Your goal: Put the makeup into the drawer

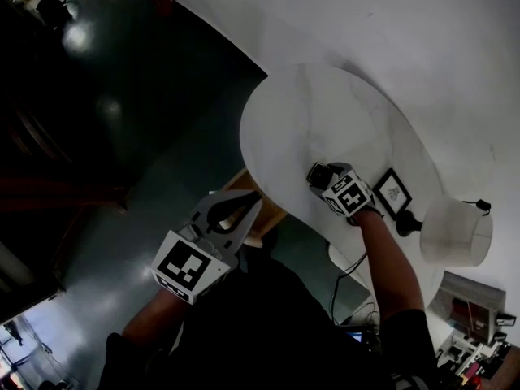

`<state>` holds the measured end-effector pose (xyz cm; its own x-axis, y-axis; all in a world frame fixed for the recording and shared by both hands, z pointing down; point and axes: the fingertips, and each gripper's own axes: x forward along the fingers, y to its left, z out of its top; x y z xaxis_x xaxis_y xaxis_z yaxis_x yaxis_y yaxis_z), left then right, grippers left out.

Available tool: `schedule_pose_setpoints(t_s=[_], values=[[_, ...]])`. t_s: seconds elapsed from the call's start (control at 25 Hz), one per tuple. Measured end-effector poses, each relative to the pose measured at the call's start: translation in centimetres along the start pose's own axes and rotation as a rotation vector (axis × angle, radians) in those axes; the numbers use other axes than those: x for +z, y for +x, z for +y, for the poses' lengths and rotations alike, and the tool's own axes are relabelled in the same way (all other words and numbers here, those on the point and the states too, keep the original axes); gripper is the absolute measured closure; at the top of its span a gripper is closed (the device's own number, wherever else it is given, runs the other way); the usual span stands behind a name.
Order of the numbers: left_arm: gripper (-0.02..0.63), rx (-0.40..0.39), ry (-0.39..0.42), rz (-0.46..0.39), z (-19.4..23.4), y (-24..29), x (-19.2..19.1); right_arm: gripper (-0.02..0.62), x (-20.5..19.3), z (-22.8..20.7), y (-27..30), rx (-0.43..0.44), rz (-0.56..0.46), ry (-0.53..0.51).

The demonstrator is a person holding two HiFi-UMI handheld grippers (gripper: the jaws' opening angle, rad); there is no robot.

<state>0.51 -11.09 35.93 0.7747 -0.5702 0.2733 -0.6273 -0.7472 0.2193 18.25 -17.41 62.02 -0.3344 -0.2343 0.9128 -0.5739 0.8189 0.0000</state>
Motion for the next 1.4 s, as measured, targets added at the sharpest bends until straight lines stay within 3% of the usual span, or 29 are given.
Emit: schedule_pose_setpoints(t_s=[0.76,1.2,1.4], values=[[0.594,0.027,-0.004,0.003,1.2,-1.0,0.1,0.316,-0.4,0.1,1.7,0.046,0.099,-0.049],[0.594,0.004,0.001,-0.013,1.4,-1.1,0.9,0.314,0.2,0.7,0.4,0.029,0.048,0.026],[0.594,-0.018,0.011,-0.011,1.2,-1.0,1.1,0.314,-1.0,1.2,0.2,0.022,0.091,0.052]])
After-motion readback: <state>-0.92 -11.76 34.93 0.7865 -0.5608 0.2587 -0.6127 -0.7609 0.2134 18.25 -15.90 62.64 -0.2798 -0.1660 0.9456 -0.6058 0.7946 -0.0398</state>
